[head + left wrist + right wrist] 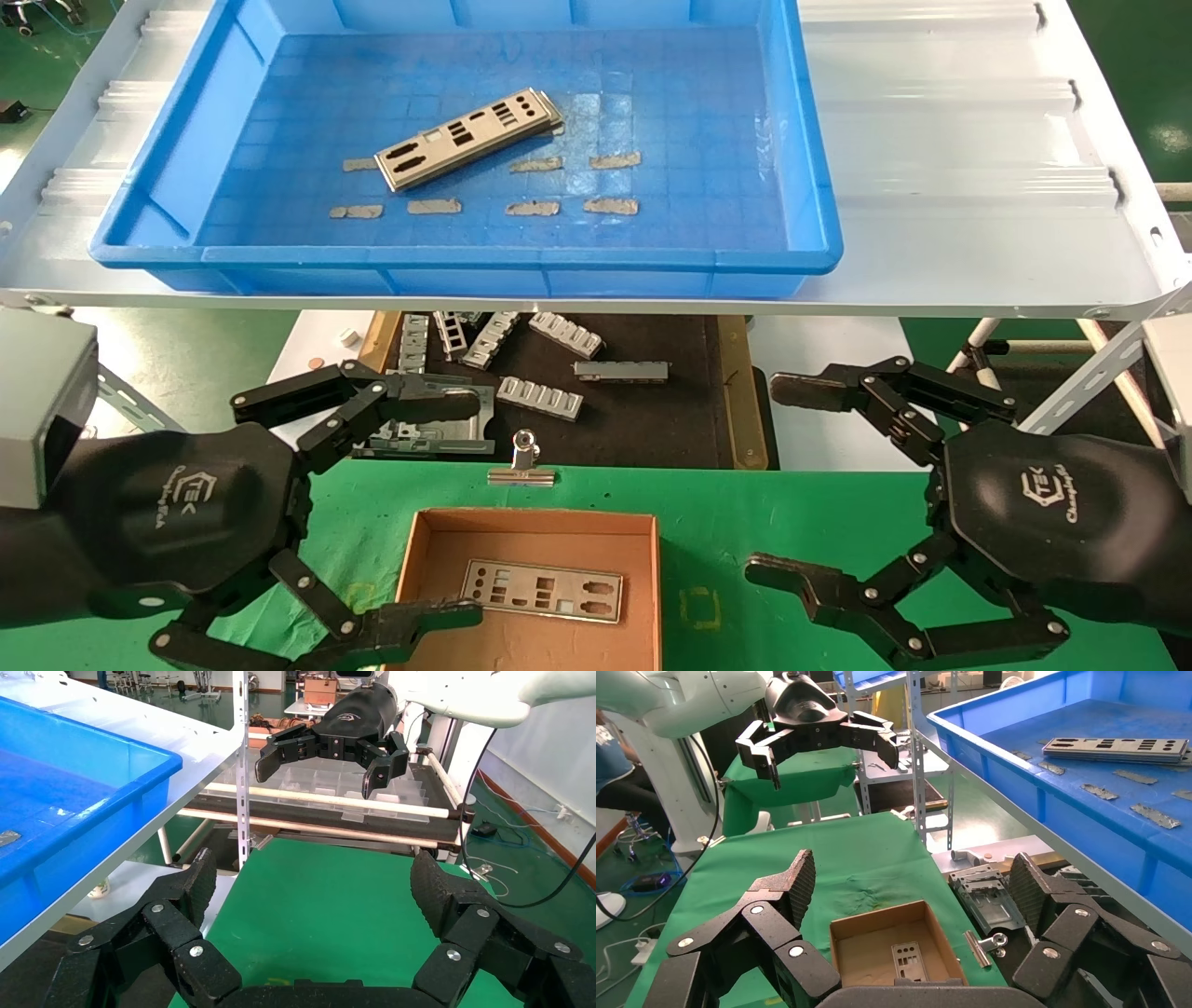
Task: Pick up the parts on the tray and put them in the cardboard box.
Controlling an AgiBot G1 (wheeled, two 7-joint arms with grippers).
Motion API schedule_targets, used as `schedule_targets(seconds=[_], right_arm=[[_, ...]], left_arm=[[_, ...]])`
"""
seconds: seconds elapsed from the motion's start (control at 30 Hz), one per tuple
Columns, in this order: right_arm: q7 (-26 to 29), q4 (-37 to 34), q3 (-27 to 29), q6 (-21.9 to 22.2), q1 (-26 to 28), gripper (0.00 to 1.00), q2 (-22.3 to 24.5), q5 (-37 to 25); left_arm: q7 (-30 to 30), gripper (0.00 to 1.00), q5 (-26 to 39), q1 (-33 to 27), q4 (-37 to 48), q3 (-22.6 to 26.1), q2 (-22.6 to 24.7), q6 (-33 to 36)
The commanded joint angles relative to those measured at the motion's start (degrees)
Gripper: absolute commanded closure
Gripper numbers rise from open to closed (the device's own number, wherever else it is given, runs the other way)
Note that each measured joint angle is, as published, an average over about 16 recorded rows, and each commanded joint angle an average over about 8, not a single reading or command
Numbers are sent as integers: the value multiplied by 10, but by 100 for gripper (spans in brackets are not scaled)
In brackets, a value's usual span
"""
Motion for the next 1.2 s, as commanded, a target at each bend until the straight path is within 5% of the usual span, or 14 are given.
schedule_targets(seconds=[0.03, 1.2], right_arm=[[0, 0, 0, 0, 0, 0, 0, 0], [0, 0, 0, 0, 0, 0, 0, 0]], left_arm=[[0, 0, 0, 0, 0, 0, 0, 0], [0, 0, 0, 0, 0, 0, 0, 0]])
